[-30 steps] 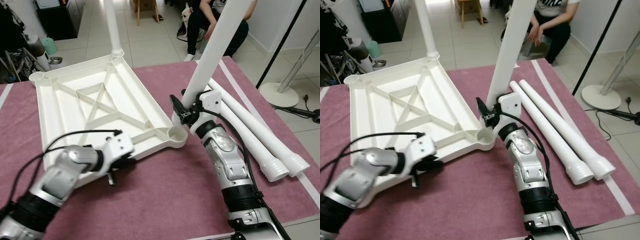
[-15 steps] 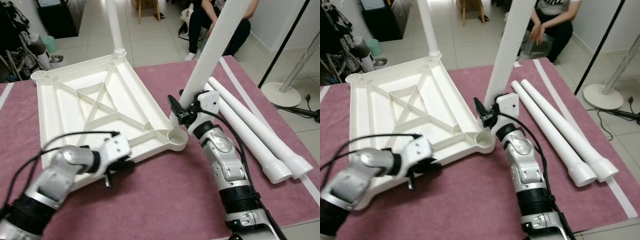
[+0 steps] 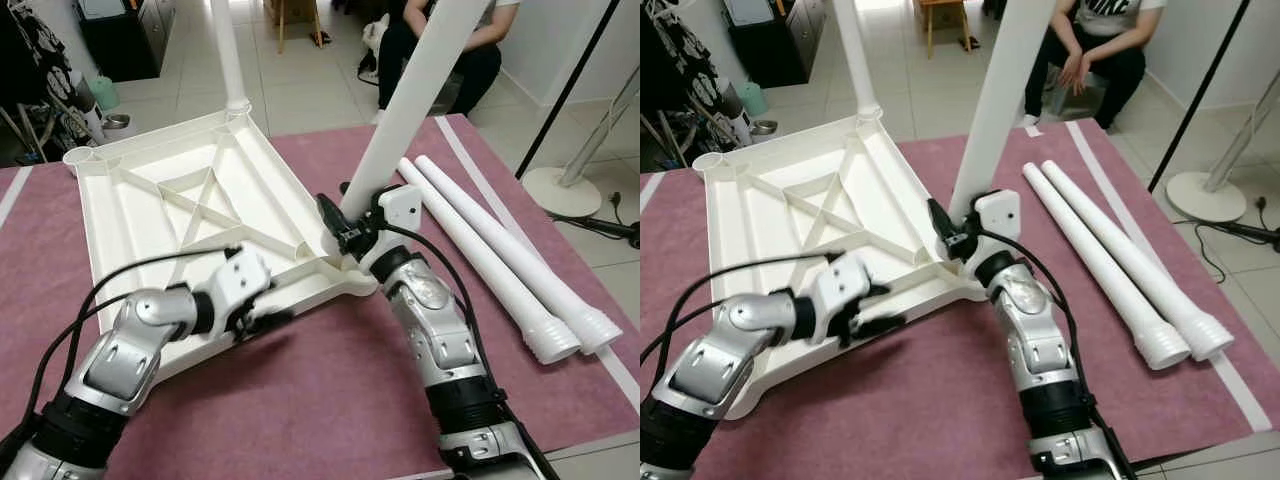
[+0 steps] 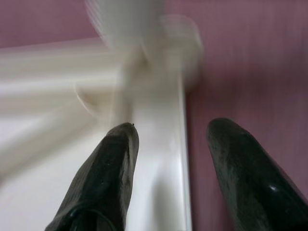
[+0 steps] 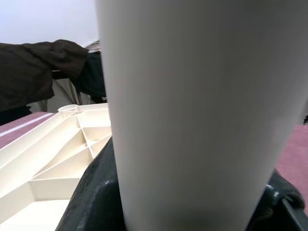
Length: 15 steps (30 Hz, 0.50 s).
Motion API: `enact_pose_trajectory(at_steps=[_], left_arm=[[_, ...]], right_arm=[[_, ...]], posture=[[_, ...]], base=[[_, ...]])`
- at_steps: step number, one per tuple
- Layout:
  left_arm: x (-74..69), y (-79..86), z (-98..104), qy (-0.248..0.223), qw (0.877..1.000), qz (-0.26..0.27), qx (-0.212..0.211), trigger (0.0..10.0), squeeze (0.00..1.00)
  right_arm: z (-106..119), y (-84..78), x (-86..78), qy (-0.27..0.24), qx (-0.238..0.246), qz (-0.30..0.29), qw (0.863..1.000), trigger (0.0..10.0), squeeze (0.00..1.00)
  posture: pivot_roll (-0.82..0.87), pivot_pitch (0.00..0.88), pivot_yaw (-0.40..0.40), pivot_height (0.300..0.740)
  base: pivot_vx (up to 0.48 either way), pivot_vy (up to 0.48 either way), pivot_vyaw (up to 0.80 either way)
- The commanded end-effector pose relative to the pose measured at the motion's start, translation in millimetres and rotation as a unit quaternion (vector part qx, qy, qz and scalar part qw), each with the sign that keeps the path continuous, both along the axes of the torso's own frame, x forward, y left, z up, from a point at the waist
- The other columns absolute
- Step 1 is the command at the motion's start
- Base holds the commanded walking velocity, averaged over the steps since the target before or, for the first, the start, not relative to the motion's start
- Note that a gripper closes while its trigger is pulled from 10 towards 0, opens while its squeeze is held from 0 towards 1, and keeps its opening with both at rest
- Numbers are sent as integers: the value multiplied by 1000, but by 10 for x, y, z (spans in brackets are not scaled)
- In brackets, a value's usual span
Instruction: Building children table
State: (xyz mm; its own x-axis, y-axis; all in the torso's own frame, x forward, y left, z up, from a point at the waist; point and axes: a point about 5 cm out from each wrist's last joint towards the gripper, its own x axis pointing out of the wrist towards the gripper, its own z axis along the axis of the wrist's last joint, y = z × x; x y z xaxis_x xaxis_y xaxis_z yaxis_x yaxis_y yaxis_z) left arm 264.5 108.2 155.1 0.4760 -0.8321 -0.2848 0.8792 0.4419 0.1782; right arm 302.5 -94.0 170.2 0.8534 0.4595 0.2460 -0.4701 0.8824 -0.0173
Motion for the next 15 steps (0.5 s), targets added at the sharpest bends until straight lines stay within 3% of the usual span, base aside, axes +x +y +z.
enact_pose_trajectory(at_steps=[1, 2, 4, 5, 13, 15], left_arm=[[65, 91, 81, -15, 998, 56, -14, 10000, 0], [91, 89, 129, -18, 997, 73, -34, 10000, 0], [91, 89, 129, -18, 997, 73, -34, 10000, 0], [185, 81, 156, -31, 987, 144, -57, 10000, 0], [171, -23, 64, -18, 974, 199, -110, 10000, 0], [213, -36, 78, -26, 963, 231, -133, 10000, 0]], right_arm=[[4, 39, -21, -1, 4, 9, 1000, 10000, 0], [-5, 35, -26, 1, 4, 8, 1000, 10000, 0], [-5, 35, -26, 1, 4, 8, 1000, 10000, 0], [-29, 20, -38, 4, 7, 2, 1000, 10000, 0], [-102, -47, -6, 19, 16, -26, 999, 10000, 0], [-110, -80, 25, 24, 15, -37, 999, 10000, 0]], posture=[[5, 0, 107, 740], [5, 0, 107, 740], [5, 0, 107, 740], [-4, 0, 110, 740], [-30, 0, 94, 740], [-35, 0, 80, 740]], base=[[0, 0, 0], [0, 0, 0], [0, 0, 0], [0, 0, 0], [0, 0, 0], [0, 0, 0]])
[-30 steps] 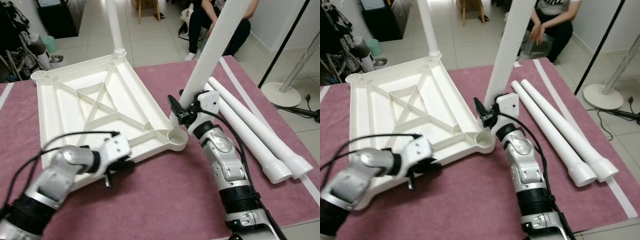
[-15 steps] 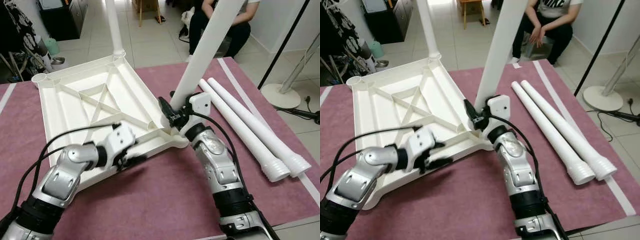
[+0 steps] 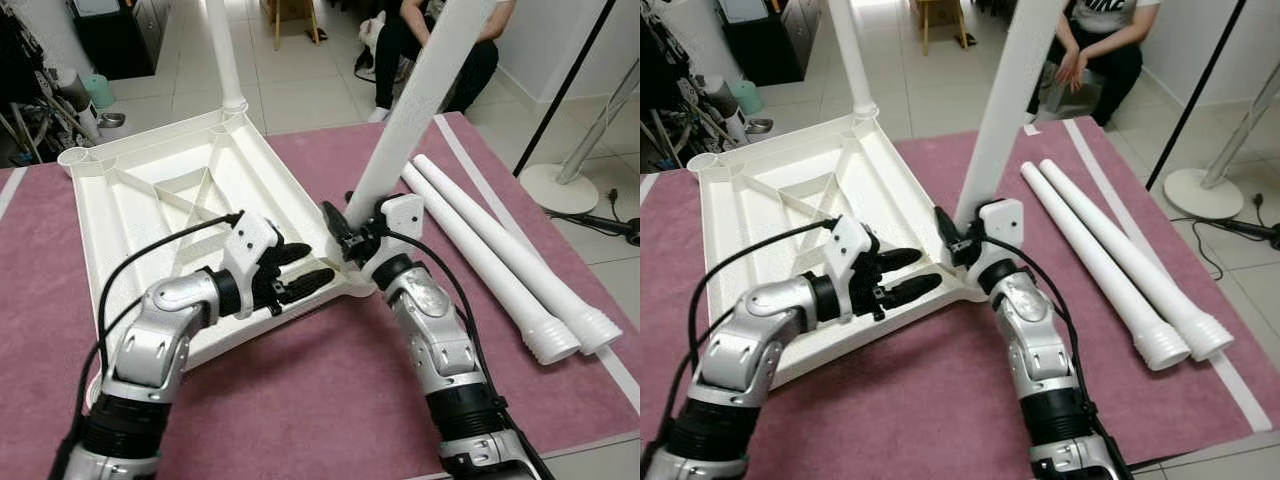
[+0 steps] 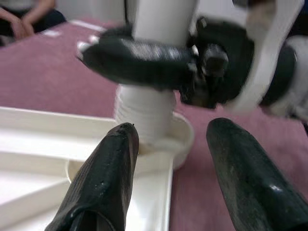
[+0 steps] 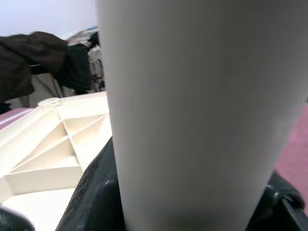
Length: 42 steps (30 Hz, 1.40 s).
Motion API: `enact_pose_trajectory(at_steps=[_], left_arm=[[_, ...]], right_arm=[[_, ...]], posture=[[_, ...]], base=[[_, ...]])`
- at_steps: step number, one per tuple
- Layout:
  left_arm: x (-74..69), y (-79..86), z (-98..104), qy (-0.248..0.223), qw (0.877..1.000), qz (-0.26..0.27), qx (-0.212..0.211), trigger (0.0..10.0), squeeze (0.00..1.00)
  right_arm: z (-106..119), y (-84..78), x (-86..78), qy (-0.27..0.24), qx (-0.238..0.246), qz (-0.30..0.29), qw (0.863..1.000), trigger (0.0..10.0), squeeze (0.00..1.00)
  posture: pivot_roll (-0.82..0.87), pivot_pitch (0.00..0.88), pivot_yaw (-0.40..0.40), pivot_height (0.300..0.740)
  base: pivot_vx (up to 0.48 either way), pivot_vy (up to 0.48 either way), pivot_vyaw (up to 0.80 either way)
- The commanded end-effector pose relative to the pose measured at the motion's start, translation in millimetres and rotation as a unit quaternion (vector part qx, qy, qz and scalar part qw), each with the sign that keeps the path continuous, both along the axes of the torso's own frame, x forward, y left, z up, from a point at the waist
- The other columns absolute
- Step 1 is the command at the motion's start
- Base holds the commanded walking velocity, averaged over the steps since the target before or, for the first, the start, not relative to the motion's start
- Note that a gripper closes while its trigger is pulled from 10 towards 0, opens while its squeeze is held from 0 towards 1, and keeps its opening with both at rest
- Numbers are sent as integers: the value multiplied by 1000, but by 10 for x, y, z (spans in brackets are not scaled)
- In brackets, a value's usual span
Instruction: Building children table
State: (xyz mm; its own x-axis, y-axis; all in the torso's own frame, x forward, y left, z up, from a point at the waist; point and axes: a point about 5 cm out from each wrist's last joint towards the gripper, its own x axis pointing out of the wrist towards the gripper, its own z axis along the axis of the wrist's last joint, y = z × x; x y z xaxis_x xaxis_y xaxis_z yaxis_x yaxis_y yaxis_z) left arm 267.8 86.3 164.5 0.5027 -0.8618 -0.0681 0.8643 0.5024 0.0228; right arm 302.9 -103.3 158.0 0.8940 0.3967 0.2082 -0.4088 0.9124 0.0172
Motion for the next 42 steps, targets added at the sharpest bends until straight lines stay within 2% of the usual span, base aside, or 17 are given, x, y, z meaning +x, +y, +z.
enact_pose_trajectory(at_steps=[1, 4, 6, 7, 8, 14, 17, 19, 21, 22, 23, 27, 30, 37, 39, 41, 42], left_arm=[[180, 183, -15, -11, 976, 217, 2, 10000, 0], [194, 168, 30, -21, 977, 214, 0, 10000, 0], [207, 166, 26, -21, 978, 205, 13, 10000, 0], [248, 185, 7, -25, 977, 209, 39, 10000, 0], [298, 213, -21, -5, 974, 224, 41, 10000, 0], [338, 251, -87, 0, 966, 255, 41, 10000, 0], [236, 257, -194, -16, 971, 230, 63, 10000, 0], [236, 257, -194, -16, 971, 230, 63, 10000, 0], [124, 302, -284, -29, 973, 212, 85, 10000, 0], [124, 302, -284, -29, 973, 212, 85, 10000, 0], [56, 384, -288, -42, 970, 219, 95, 10000, 0], [62, 450, -179, -68, 962, 243, 102, 10000, 0], [69, 423, -124, -82, 961, 242, 102, 10000, 0], [27, 407, -60, -115, 964, 212, 113, 10000, 0], [27, 407, -60, -115, 964, 212, 113, 10000, 0], [111, 504, -16, -150, 959, 192, 145, 10000, 0], [111, 504, -16, -150, 959, 192, 145, 10000, 0]], right_arm=[[12, 13, 20, -2, 8, -3, 1000, 10000, 0], [39, -7, 35, -5, 3, -3, 1000, 10000, 0], [55, -18, 39, -6, 4, -3, 1000, 10000, 0], [66, -29, 46, -9, 3, -4, 1000, 10000, 0], [69, -37, 53, -11, 2, -6, 1000, 10000, 0], [76, -13, 51, -14, -1, 2, 1000, 10000, 0], [84, 11, 52, -14, -8, 18, 1000, 10000, 0], [84, 11, 52, -14, -8, 18, 1000, 10000, 0], [86, -1, 68, -12, -15, 28, 999, 10000, 0], [86, -1, 68, -12, -15, 28, 999, 10000, 0], [86, -4, 79, -8, -21, 38, 999, 10000, 0], [124, -42, 98, -8, -26, 40, 999, 10000, 0], [141, -86, 99, -12, -35, 36, 999, 10000, 0], [66, -241, 18, 6, -35, 26, 999, 10000, 0], [66, -241, 18, 6, -35, 26, 999, 10000, 0], [67, -257, 40, 8, -21, 10, 1000, 10000, 0], [67, -257, 40, 8, -21, 10, 1000, 10000, 0]], posture=[[-35, 0, 80, 740], [-35, 0, 75, 740], [-30, 0, 72, 740], [-36, 0, 74, 740], [-34, 0, 66, 740], [-29, 0, 46, 740], [-17, 0, 16, 740], [-17, 0, 16, 740], [-2, 0, -14, 740], [-2, 0, -14, 740], [16, 0, -34, 740], [28, 0, -37, 740], [30, 0, -34, 740], [30, 0, -12, 740], [30, 0, -12, 740], [41, 0, -7, 740], [41, 0, -7, 740]], base=[[0, 0, 0], [0, 0, 0], [0, 0, 0], [0, 0, 0], [0, 0, 0], [0, 0, 0], [0, 0, 0], [0, 0, 0], [0, 0, 0], [0, 0, 0], [0, 0, 0], [0, 0, 0], [0, 0, 0], [0, 0, 0], [0, 0, 0], [0, 0, 0], [0, 0, 0]])
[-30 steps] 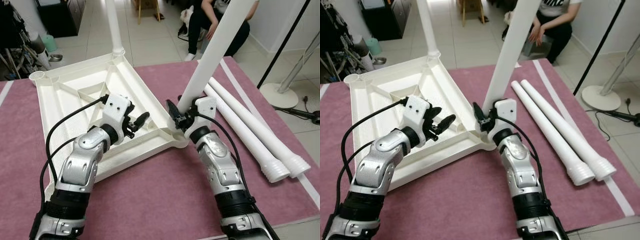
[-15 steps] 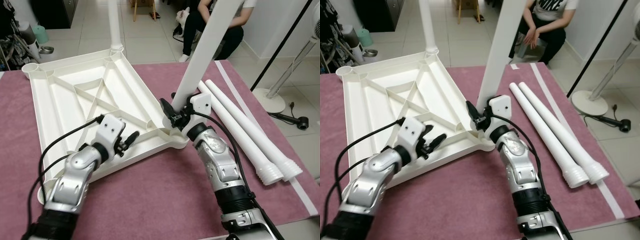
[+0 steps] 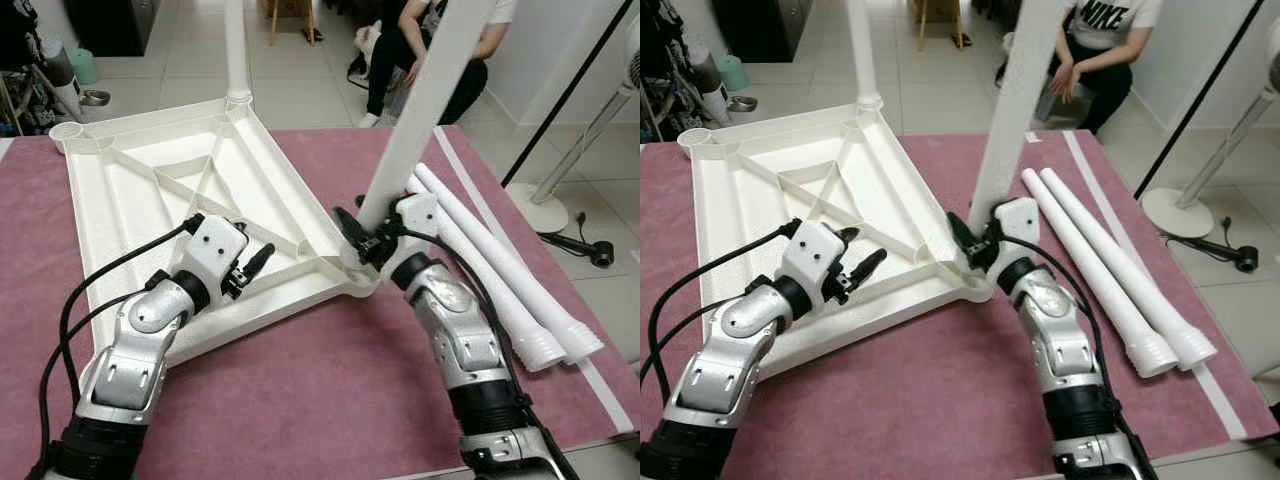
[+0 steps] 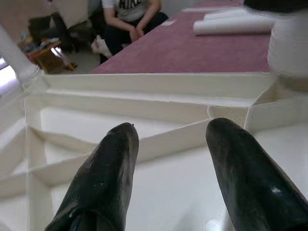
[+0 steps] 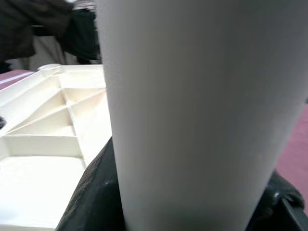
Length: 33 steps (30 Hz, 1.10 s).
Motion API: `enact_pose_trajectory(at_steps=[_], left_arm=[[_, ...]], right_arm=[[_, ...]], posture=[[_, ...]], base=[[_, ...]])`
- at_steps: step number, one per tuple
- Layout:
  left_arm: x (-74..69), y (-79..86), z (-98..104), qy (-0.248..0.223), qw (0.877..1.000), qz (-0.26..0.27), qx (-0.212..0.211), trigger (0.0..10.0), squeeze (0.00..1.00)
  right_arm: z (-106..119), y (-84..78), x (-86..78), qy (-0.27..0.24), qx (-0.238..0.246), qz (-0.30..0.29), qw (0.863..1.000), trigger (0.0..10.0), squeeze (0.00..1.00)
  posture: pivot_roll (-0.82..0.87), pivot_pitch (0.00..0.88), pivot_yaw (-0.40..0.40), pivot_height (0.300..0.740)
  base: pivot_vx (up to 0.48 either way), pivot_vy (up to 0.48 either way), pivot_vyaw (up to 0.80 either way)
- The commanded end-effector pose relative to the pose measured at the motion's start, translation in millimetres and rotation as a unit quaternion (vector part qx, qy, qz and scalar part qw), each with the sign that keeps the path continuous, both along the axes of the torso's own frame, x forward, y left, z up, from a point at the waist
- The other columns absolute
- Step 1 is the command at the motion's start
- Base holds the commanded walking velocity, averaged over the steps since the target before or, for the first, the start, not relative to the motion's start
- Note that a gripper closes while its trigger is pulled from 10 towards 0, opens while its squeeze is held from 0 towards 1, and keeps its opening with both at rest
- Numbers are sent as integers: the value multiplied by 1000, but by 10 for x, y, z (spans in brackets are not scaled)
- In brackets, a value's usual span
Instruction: Building children table
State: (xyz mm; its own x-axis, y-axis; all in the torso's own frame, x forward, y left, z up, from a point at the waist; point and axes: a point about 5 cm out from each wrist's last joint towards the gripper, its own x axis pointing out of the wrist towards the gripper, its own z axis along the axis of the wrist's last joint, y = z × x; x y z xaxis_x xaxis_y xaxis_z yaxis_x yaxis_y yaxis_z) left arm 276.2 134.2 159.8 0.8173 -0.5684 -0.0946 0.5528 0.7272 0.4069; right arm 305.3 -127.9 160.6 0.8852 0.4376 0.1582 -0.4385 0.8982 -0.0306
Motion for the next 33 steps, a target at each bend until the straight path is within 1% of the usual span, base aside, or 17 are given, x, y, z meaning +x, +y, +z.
enact_pose_trajectory(at_steps=[1, 3, 4, 5, 6, 7, 10, 11, 12, 13, 16, 19, 22, 26, 29, 30, 33], left_arm=[[27, 25, 30, -13, 1000, -5, 5, 10000, 0], [143, 115, 60, -24, 999, -12, 39, 10000, 0], [143, 115, 60, -24, 999, -12, 39, 10000, 0], [214, 145, 69, -19, 999, -9, 43, 10000, 0], [214, 145, 69, -19, 999, -9, 43, 10000, 0], [260, 155, 77, -17, 999, -5, 44, 10000, 0], [260, 155, 77, -17, 999, -5, 44, 10000, 0], [277, 136, 68, -8, 999, -3, 38, 10000, 0], [236, 73, 46, 6, 1000, -8, 22, 10000, 0], [236, 73, 46, 6, 1000, -8, 22, 10000, 0], [162, -9, 15, 22, 1000, -21, 8, 10000, 0], [111, -59, -5, 28, 999, -34, 10, 10000, 0], [99, -79, -30, 32, 999, -36, 9, 10000, 0], [80, -135, -98, 41, 998, -38, 16, 10000, 0], [38, -187, -136, 54, 997, -53, 21, 10000, 0], [-42, -233, -141, 68, 993, -87, 29, 10000, 0], [-75, -248, -136, 74, 992, -98, 29, 10000, 0]], right_arm=[[42, -12, 17, -5, 11, -6, 1000, 10000, 0], [79, 18, 49, -12, 21, -11, 1000, 10000, 0], [79, 18, 49, -12, 21, -11, 1000, 10000, 0], [107, 41, 63, -18, 21, -11, 1000, 10000, 0], [107, 41, 63, -18, 21, -11, 1000, 10000, 0], [125, 57, 70, -23, 21, -10, 999, 10000, 0], [125, 57, 70, -23, 21, -10, 999, 10000, 0], [141, 61, 74, -25, 21, -9, 999, 10000, 0], [169, 43, 77, -28, 25, -12, 999, 10000, 0], [169, 43, 77, -28, 25, -12, 999, 10000, 0], [201, 28, 77, -27, 35, -11, 999, 10000, 0], [131, 139, -19, -8, 30, 31, 999, 10000, 0], [83, 169, -70, -1, 18, 45, 999, 10000, 0], [2, 132, -106, 14, 3, 44, 999, 10000, 0], [-41, 90, -113, 25, -8, 41, 999, 10000, 0], [-54, 58, -107, 25, -11, 36, 999, 10000, 0], [-66, 45, -95, 26, -14, 32, 999, 10000, 0]], posture=[[41, 0, -7, 740], [37, 0, 4, 740], [37, 0, 4, 740], [31, 0, 14, 740], [31, 0, 14, 740], [25, 0, 23, 740], [25, 0, 23, 740], [19, 0, 34, 740], [7, 0, 43, 740], [7, 0, 43, 740], [8, 0, 47, 740], [20, 0, 38, 740], [22, 0, 36, 740], [20, 0, 39, 740], [20, 0, 39, 740], [11, 0, 46, 740], [11, 0, 46, 740]], base=[[0, 0, 0], [0, 0, 0], [0, 0, 0], [0, 0, 0], [0, 0, 0], [0, 0, 0], [0, 0, 0], [0, 0, 0], [0, 0, 0], [0, 0, 0], [0, 0, 0], [0, 0, 0], [0, 0, 0], [0, 0, 0], [0, 0, 0], [0, 0, 0], [0, 0, 0]])
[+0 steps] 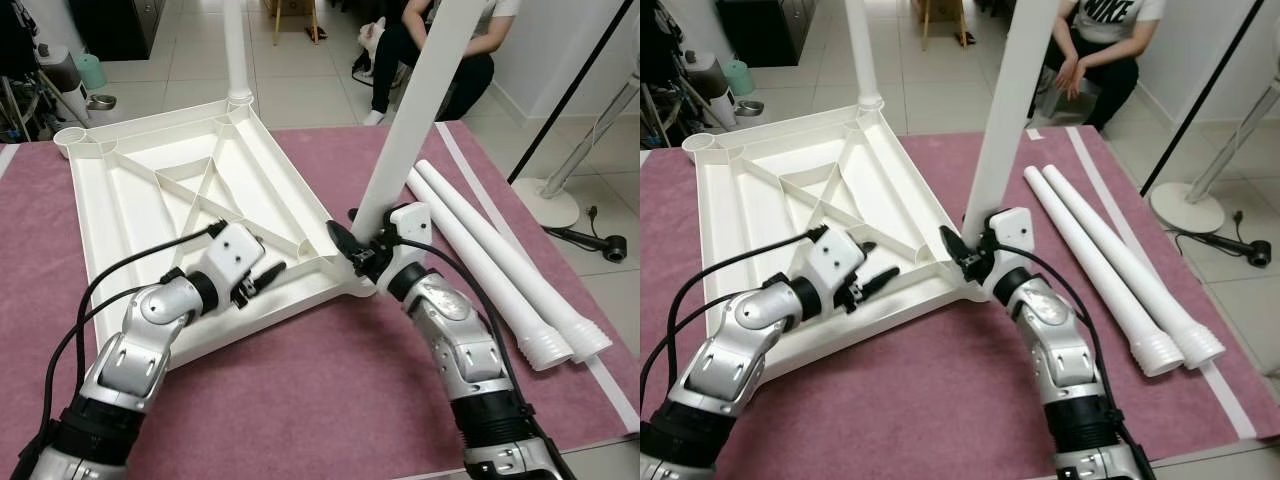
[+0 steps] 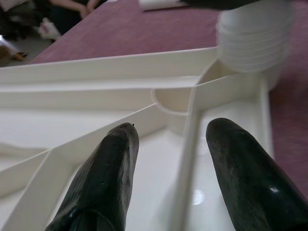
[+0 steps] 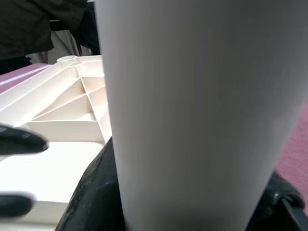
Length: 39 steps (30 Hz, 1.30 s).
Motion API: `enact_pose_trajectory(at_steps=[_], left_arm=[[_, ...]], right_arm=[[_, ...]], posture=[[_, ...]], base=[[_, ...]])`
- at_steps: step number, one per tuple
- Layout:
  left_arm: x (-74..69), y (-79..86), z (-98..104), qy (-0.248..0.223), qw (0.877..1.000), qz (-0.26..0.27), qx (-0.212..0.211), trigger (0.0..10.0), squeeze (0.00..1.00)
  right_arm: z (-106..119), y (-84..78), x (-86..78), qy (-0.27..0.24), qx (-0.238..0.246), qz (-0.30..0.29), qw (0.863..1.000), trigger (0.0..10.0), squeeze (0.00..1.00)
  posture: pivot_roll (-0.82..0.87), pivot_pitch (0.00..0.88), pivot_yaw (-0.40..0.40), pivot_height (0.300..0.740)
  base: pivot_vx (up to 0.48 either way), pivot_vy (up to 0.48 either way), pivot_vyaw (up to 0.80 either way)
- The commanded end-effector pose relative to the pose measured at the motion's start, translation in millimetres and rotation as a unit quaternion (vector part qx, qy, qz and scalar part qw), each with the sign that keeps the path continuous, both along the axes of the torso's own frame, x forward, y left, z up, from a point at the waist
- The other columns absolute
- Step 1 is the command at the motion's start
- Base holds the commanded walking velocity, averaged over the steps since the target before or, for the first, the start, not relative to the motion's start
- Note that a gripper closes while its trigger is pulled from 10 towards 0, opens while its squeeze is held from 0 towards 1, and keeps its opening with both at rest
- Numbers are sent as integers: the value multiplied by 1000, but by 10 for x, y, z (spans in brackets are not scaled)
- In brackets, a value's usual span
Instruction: Building children table
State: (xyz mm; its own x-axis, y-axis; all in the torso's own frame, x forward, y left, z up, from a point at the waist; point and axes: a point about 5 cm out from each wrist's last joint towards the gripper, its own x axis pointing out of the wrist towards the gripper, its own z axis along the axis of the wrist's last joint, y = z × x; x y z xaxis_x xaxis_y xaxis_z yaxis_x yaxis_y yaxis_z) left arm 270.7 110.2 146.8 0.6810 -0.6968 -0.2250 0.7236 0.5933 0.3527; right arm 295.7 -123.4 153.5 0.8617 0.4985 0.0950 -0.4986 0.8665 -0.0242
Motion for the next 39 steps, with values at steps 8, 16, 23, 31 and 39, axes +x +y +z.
enact_pose_trajectory(at_steps=[8, 16, 23, 31, 39], left_arm=[[-246, -47, 56, 31, 997, -70, -6, 10000, 0], [-325, -160, -142, 78, 994, -74, 29, 10000, 0], [-283, -234, -230, 98, 993, -50, 33, 10000, 0], [-204, -233, -274, 105, 993, -27, 41, 10000, 0], [-134, -220, -240, 94, 994, -10, 49, 10000, 0]], right_arm=[[65, -42, 35, -17, -1, -17, 1000, 10000, 0], [42, -53, 21, -18, 0, -23, 1000, 10000, 0], [-10, -70, -1, -12, -6, -28, 1000, 10000, 0], [-43, -92, 14, -9, -5, -39, 999, 10000, 0], [-74, -97, 32, -7, -4, -43, 999, 10000, 0]], posture=[[15, 0, 56, 740], [19, 0, 62, 740], [12, 0, 65, 740], [9, 0, 74, 740], [9, 0, 79, 740]], base=[[0, 0, 0], [0, 0, 0], [0, 0, 0], [0, 0, 0], [0, 0, 0]])
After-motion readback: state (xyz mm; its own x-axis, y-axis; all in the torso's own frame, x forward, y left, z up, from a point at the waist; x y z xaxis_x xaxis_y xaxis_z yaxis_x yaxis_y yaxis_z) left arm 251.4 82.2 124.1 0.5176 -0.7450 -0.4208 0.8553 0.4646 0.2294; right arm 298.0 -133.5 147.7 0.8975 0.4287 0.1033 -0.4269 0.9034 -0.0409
